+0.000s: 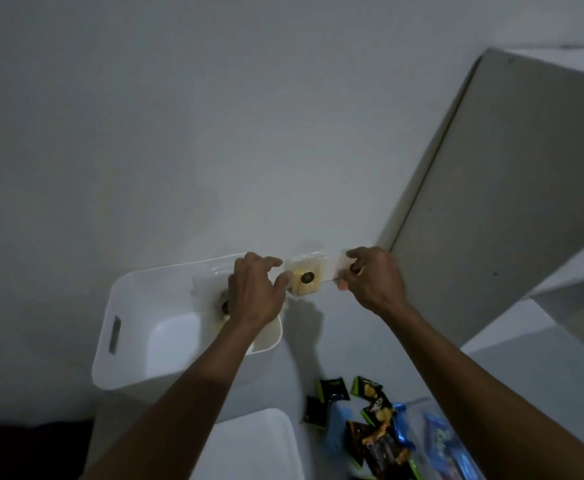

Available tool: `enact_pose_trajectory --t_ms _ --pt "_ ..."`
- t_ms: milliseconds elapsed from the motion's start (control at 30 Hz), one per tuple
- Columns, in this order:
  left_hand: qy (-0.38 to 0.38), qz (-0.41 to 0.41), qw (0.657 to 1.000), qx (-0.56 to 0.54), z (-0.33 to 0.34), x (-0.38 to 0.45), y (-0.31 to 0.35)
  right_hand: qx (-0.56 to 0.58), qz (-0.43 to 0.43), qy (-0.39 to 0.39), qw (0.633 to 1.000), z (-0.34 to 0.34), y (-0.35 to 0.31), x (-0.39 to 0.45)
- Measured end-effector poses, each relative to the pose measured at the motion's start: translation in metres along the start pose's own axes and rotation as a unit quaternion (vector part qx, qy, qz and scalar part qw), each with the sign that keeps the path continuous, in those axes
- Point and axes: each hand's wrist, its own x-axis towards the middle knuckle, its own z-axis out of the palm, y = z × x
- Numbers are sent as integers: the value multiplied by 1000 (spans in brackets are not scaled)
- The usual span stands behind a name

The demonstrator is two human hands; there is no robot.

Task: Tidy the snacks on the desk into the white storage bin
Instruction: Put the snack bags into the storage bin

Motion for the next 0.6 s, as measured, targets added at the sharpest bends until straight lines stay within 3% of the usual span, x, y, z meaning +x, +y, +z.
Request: enact_pose_trajectory --t_ms 167,300,467,600 --pt "-31 -36 999 16 59 9 15 31 71 -8 997 -8 66 28" --pt "-13 -99 994 36 102 30 21 34 85 -33 995 2 112 70" --pt "33 -60 990 125 142 60 15 -46 22 -43 998 31 148 125" --pt "23 -35 977 207 168 78 4 -103 -41 -33 993 59 167 154"
